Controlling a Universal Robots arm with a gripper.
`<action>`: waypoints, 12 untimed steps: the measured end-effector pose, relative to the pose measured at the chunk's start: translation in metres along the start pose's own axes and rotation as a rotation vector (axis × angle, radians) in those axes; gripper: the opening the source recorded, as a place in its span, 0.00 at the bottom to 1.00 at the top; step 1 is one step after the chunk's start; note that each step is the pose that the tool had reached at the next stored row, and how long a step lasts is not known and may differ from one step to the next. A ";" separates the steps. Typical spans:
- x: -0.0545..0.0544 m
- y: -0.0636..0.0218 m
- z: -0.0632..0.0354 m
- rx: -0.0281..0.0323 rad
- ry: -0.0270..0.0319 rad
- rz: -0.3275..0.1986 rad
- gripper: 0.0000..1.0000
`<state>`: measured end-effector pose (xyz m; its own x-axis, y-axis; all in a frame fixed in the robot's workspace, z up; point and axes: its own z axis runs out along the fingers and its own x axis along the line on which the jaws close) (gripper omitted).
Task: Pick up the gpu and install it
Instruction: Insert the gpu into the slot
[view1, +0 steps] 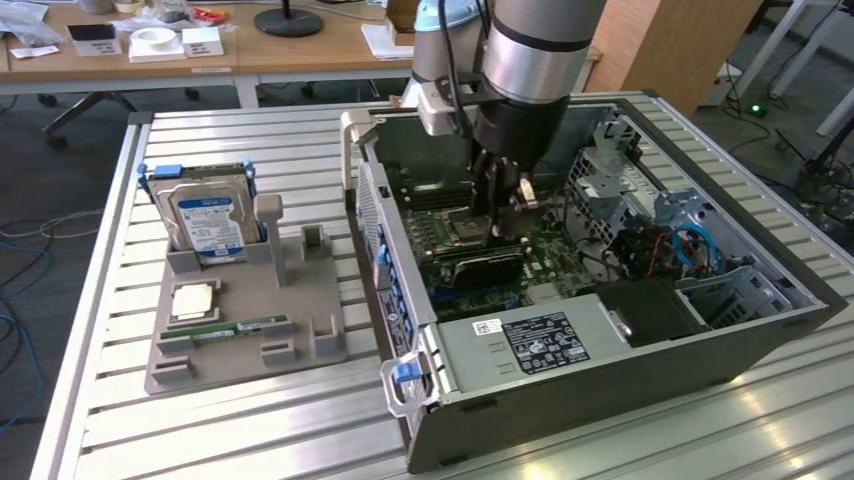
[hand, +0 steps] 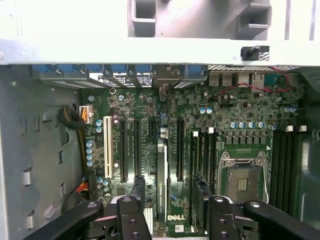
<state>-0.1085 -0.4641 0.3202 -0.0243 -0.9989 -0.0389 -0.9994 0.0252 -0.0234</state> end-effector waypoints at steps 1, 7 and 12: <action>0.000 -0.0001 -0.0023 0.0000 0.0000 0.000 0.51; 0.000 -0.0002 -0.0094 0.0001 -0.0002 0.000 0.51; 0.000 -0.0002 -0.0095 -0.0001 0.0001 0.000 0.51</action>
<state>-0.1085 -0.4641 0.3297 -0.0242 -0.9990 -0.0388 -0.9994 0.0251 -0.0234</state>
